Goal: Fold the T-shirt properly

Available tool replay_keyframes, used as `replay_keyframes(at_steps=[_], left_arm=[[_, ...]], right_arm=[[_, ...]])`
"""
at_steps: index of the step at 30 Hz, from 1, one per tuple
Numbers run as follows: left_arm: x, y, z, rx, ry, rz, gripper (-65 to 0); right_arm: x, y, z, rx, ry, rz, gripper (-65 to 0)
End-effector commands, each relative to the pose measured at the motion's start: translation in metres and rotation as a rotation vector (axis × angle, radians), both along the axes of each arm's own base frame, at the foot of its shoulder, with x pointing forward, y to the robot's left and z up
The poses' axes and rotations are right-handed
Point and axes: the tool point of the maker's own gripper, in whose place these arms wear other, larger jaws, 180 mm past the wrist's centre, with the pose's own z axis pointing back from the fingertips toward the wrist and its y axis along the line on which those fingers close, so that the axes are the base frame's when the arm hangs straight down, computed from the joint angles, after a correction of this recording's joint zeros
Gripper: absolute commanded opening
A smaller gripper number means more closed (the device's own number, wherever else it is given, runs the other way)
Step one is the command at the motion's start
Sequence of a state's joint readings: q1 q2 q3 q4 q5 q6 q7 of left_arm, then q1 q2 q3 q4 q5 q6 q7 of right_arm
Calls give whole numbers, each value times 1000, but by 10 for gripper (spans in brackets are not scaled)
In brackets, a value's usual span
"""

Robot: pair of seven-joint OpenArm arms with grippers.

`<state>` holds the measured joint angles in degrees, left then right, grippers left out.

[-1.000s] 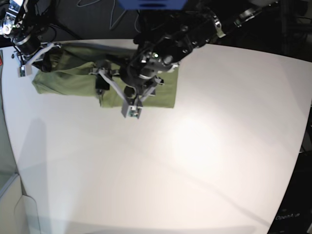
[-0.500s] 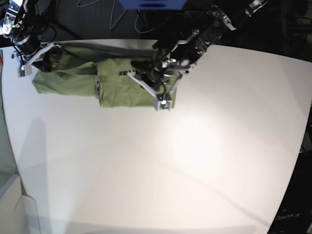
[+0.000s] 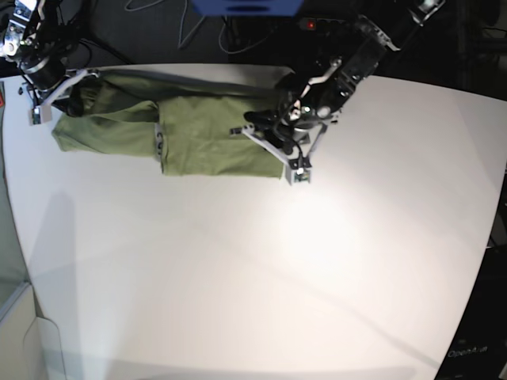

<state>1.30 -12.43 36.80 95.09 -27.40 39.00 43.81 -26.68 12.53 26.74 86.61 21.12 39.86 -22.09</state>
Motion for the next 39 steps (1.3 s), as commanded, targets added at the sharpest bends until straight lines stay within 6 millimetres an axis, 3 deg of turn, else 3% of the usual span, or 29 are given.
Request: replay_keyframes(at_steps=[1,6,11,15,19,22,26,31,39], left_arm=[[6,1,4,3,-25,5,-625],[1,5,-1,13,-12,6,-625],[-6,12,-7,30,3,8,-625],[-8,16,-9,40,10,8,-625],[-16,35,-22,90,18,20,-625],[-23,52,-31,134,8,29,-625],[-26,60,-35,154,6,30,-625],[-36,69,-40,174,21,26,-625],[-36,69,-39,172,18,26,-625]], right_arm=[[3,-5,6,-19,-11,12,-643],[7,-11,13,-44,-21,26,-641],[21,-9,41,-96,-91,69,-638],[27,1,68,-142,-147,121,-548],[25,1,92,-197,-185,132,-428],[21,-8,91,-201,-167,62,-386],[17,-16,81,-185,-107,-29,-382],[12,-9,61,-150,23,-70,-380],[26,4,66,-86,44,-64,-377]])
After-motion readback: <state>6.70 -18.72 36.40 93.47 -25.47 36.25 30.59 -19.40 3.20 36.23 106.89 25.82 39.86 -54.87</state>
